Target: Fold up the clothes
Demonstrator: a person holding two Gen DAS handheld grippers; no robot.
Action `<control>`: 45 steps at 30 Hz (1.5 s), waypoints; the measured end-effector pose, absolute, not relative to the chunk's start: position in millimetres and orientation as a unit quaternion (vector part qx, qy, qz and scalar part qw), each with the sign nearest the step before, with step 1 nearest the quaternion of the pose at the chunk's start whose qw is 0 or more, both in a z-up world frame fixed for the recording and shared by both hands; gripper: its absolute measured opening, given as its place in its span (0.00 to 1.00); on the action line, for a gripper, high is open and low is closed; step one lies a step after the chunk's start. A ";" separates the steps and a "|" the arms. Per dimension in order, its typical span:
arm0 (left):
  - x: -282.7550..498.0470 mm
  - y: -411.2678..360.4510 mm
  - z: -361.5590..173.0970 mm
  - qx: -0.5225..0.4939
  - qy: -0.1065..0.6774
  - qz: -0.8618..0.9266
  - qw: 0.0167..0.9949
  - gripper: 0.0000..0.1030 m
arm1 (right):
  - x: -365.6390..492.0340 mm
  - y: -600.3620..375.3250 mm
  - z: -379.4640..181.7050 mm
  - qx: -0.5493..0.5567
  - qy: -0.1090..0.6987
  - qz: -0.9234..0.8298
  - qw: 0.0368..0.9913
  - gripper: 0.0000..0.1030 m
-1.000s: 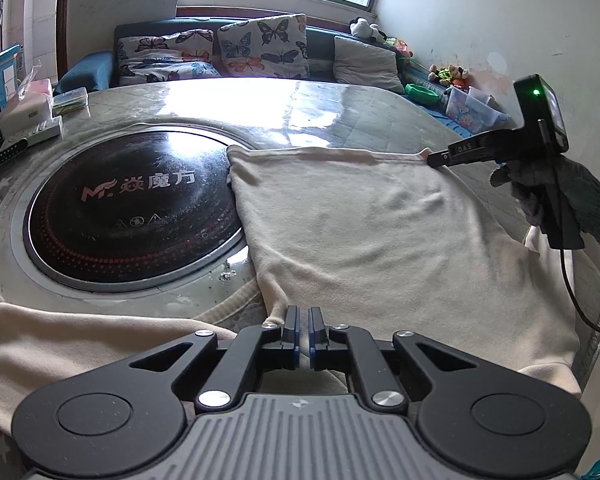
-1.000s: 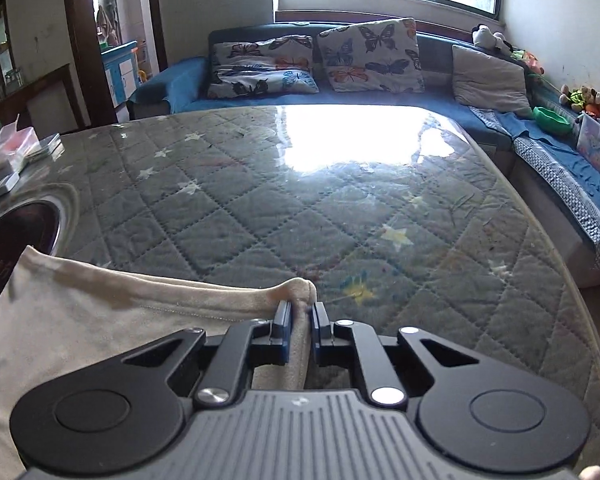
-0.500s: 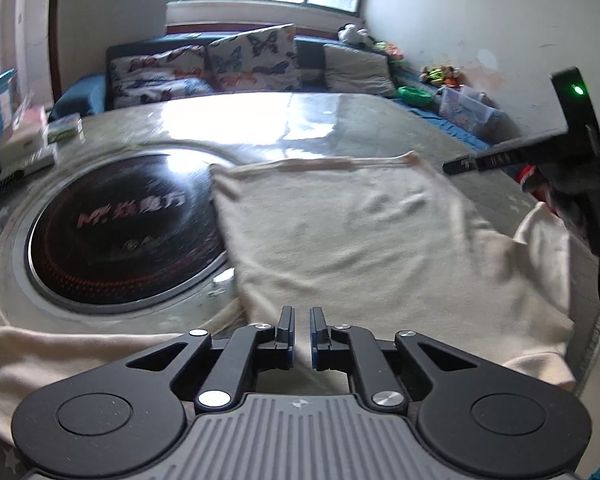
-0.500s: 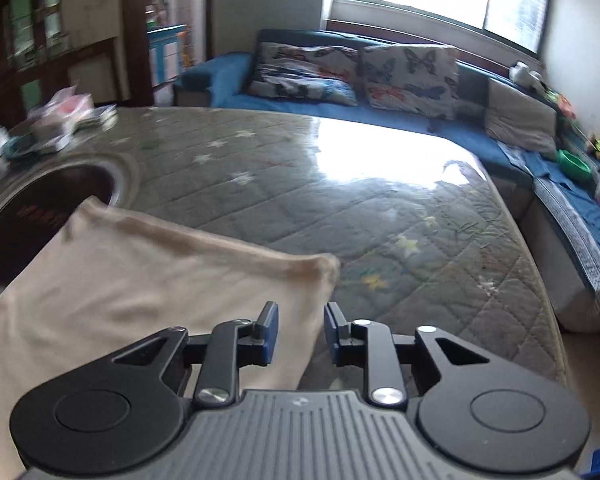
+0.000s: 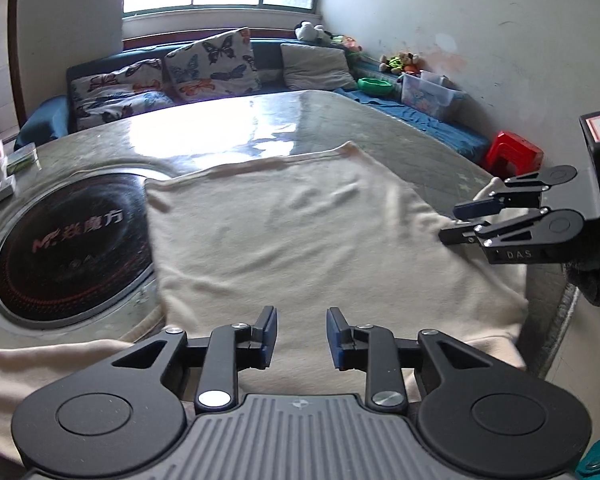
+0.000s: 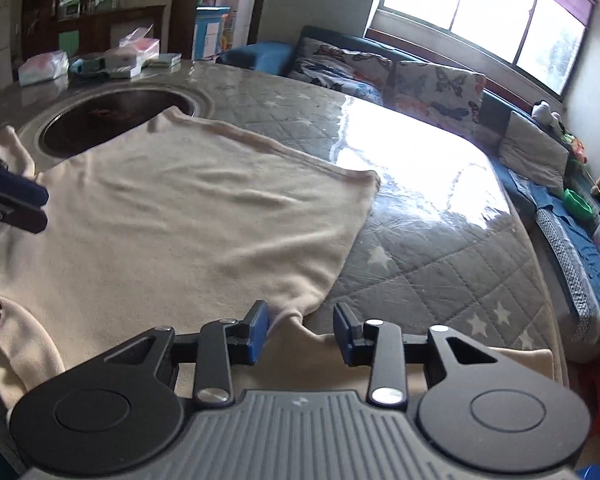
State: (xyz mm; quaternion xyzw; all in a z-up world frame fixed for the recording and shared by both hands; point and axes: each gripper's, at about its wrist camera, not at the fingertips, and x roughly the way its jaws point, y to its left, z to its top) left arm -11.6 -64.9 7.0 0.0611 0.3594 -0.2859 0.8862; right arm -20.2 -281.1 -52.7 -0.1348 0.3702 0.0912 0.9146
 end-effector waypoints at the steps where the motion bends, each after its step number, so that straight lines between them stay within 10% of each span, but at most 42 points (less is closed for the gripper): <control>1: -12.2 -68.3 8.3 0.063 0.358 -0.289 0.886 0.29 | -22.2 -283.7 -50.6 -0.129 0.367 0.091 0.917 0.35; 26: -18.1 -155.6 4.0 0.102 0.360 -0.351 0.858 0.34 | -56.5 -468.4 -72.8 0.089 0.343 -0.198 0.914 0.36; 31: -18.9 -162.1 4.9 0.112 0.358 -0.349 0.859 0.39 | -60.1 -468.1 -72.8 0.090 0.328 -0.200 0.919 0.09; 45: -14.0 -197.0 -3.9 0.133 0.356 -0.361 0.852 0.44 | -88.7 -478.6 -59.5 0.115 0.292 -0.208 0.927 0.04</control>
